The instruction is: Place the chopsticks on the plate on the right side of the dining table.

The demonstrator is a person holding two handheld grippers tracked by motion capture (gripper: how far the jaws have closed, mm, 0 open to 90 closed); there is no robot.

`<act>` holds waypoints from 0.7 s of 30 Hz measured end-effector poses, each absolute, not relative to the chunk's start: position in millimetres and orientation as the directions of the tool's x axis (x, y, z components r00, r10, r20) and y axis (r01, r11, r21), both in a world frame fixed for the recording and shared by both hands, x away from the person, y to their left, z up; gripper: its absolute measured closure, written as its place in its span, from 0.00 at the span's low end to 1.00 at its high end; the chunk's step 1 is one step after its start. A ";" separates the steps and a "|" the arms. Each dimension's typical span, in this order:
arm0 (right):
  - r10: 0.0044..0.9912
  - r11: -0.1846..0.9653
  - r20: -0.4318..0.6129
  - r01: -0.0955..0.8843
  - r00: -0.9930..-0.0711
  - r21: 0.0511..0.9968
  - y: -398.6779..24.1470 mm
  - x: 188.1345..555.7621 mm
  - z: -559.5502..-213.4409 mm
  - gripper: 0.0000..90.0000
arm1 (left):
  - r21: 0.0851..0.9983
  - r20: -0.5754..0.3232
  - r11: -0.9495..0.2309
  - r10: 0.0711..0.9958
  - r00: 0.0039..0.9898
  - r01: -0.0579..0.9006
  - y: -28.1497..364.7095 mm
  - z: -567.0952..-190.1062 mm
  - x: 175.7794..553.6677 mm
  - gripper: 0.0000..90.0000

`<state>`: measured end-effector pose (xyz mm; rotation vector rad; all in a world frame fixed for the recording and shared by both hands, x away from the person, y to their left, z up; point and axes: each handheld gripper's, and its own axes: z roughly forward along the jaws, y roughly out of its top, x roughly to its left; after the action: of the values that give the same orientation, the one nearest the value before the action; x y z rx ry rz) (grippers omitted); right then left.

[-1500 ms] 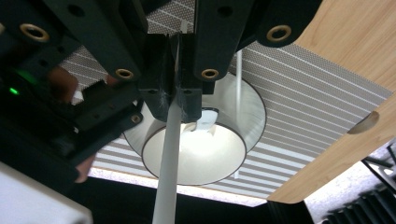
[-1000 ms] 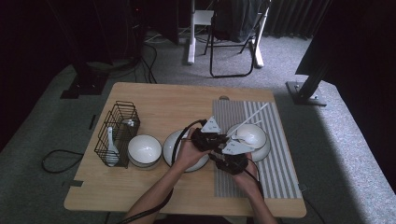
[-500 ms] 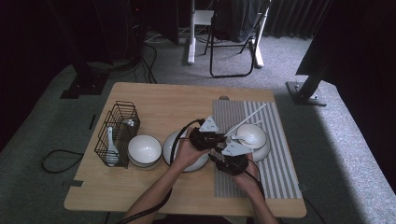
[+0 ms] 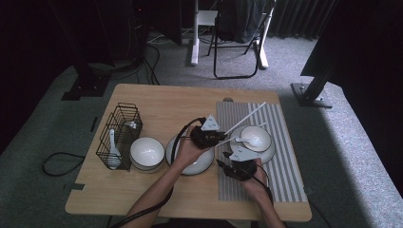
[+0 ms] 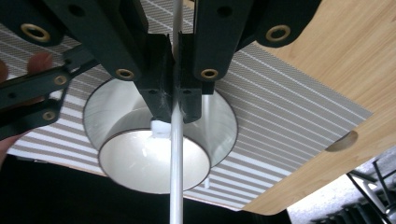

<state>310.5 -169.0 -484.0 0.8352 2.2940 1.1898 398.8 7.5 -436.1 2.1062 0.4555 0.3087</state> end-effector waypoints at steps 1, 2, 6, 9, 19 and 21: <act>0.677 0.454 -0.093 0.315 -0.730 0.834 -170.0 310.3 -484.7 0.64 | 0.842 0.041 -0.499 0.438 0.898 0.205 7.7 -436.6 399.6 0.96; 0.679 0.454 -0.094 0.316 -0.728 0.833 -170.6 310.1 -485.2 0.64 | 0.841 0.043 -0.501 0.440 0.897 0.205 8.1 -437.4 401.4 0.96; 0.681 0.472 -0.112 0.317 -0.724 0.822 -172.8 308.0 -487.6 0.63 | 0.838 0.040 -0.502 0.447 0.893 0.214 8.0 -440.4 405.9 0.96; 0.682 0.476 -0.114 0.320 -0.722 0.819 -174.9 305.7 -489.3 0.63 | 0.835 0.043 -0.506 0.453 0.891 0.217 8.3 -442.5 409.1 0.96; 0.698 0.488 -0.131 0.334 -0.704 0.806 -185.9 299.5 -495.8 0.62 | 0.824 0.034 -0.510 0.478 0.878 0.246 6.7 -449.5 421.9 0.96; 0.698 0.493 -0.134 0.337 -0.703 0.802 -188.1 297.9 -498.0 0.61 | 0.823 0.034 -0.512 0.478 0.878 0.246 4.3 -450.4 424.2 0.96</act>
<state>297.9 -188.1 -498.0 0.8549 2.2954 1.0917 424.2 4.3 -450.4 2.1284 0.5214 0.3206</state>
